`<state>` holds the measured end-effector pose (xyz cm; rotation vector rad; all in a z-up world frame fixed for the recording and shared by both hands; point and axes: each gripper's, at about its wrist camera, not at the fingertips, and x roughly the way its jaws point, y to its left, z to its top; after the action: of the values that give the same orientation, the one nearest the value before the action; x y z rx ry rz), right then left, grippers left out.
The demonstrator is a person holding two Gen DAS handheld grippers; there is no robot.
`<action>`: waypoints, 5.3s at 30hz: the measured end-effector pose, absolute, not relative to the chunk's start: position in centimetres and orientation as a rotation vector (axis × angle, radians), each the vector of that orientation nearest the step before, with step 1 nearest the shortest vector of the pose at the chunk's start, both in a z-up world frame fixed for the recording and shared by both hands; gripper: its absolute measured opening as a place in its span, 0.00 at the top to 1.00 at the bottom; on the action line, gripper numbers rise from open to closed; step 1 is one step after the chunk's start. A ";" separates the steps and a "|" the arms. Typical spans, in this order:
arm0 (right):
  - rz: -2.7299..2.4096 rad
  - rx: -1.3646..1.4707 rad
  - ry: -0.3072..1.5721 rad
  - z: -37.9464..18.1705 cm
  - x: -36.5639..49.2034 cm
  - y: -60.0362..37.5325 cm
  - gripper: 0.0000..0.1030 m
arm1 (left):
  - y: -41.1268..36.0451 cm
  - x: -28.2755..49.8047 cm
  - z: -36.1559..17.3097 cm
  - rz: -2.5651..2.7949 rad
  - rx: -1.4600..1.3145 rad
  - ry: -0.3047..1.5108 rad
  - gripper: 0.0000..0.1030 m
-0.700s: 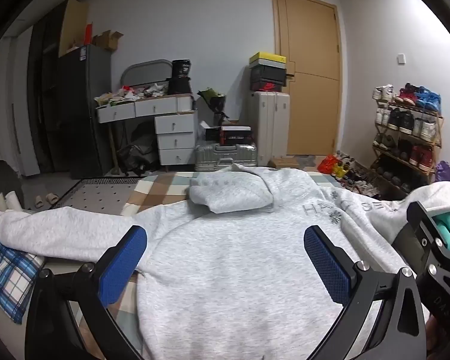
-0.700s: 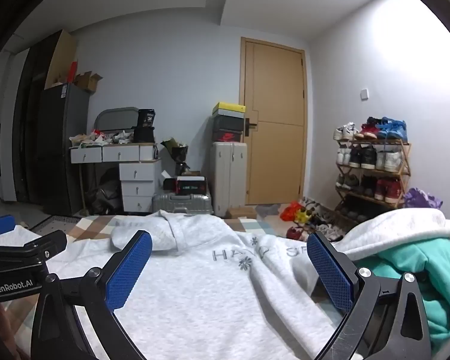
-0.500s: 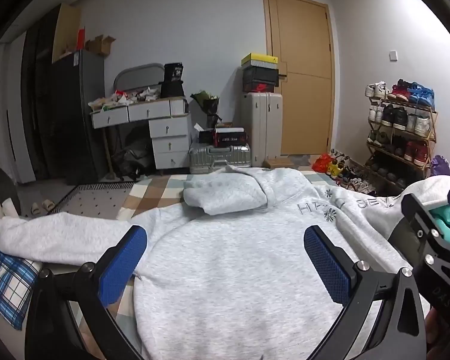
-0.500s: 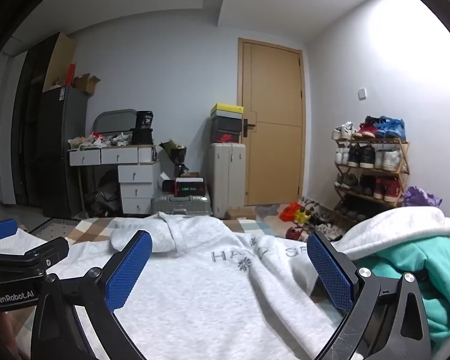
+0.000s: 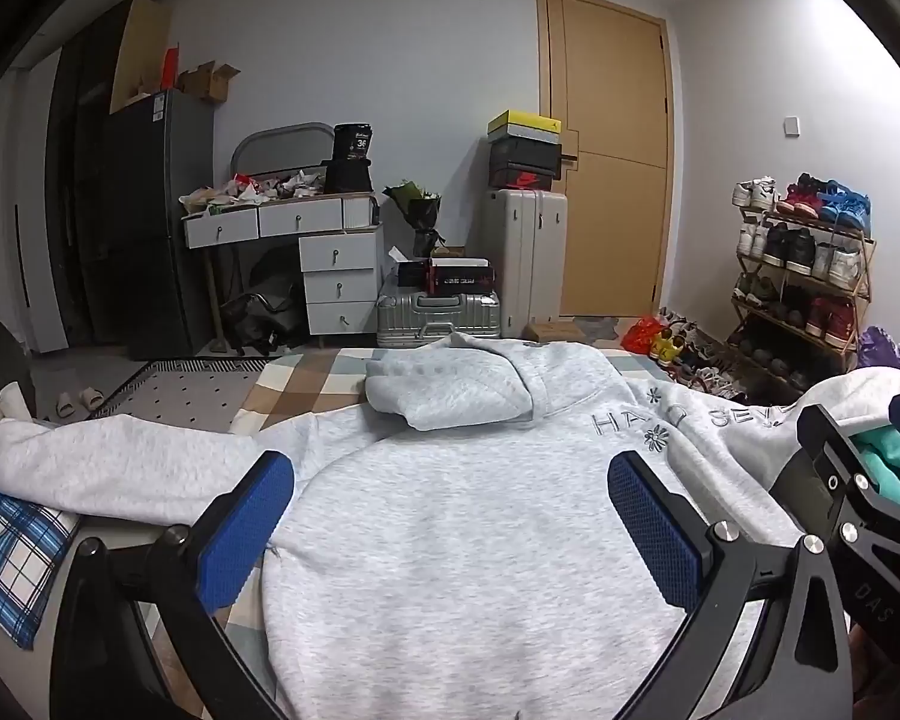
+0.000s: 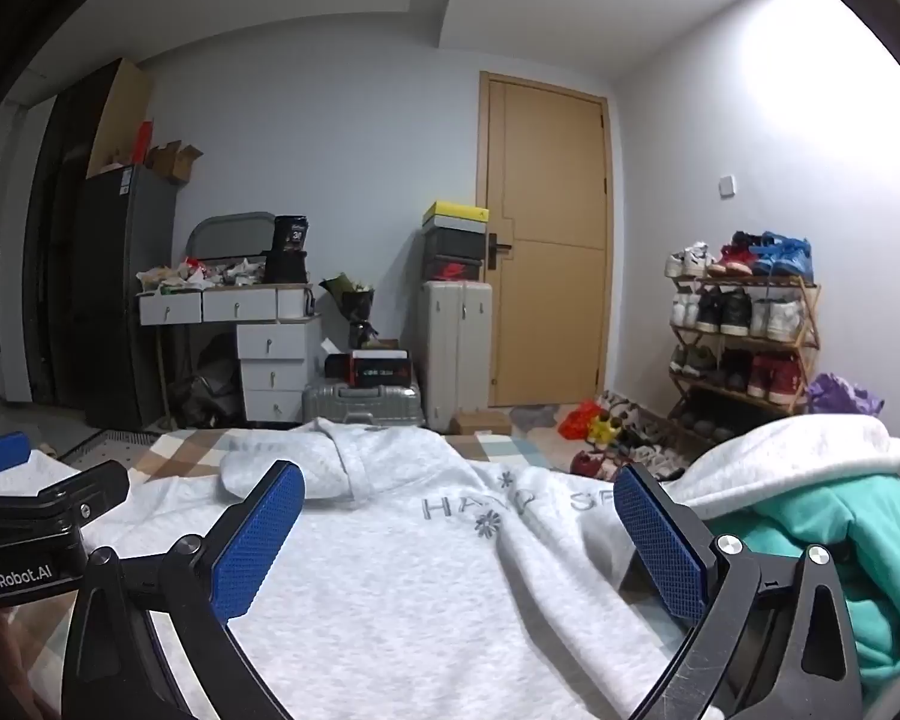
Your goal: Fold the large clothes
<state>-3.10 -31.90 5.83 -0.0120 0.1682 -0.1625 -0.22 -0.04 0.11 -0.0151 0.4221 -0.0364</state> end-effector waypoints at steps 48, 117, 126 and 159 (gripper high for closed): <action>-0.163 0.013 0.190 5.6 -2.7 -32.3 0.00 | 0.7 -0.2 0.1 -0.028 -0.027 0.436 0.01; -0.751 0.369 0.451 18.9 3.7 -74.9 0.94 | -3.8 1.1 -1.9 -0.086 0.070 0.556 0.01; -0.683 0.228 0.391 22.3 8.2 -68.1 0.93 | -1.1 0.7 -1.5 -0.051 0.055 0.535 0.01; 0.533 0.411 1.033 -10.2 21.8 -18.3 0.55 | 16.4 -0.4 -0.2 0.336 -0.305 0.407 0.01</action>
<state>21.77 -18.32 -10.19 0.4111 1.0327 0.5326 -0.43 16.38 -0.21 -0.3051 0.4074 0.3358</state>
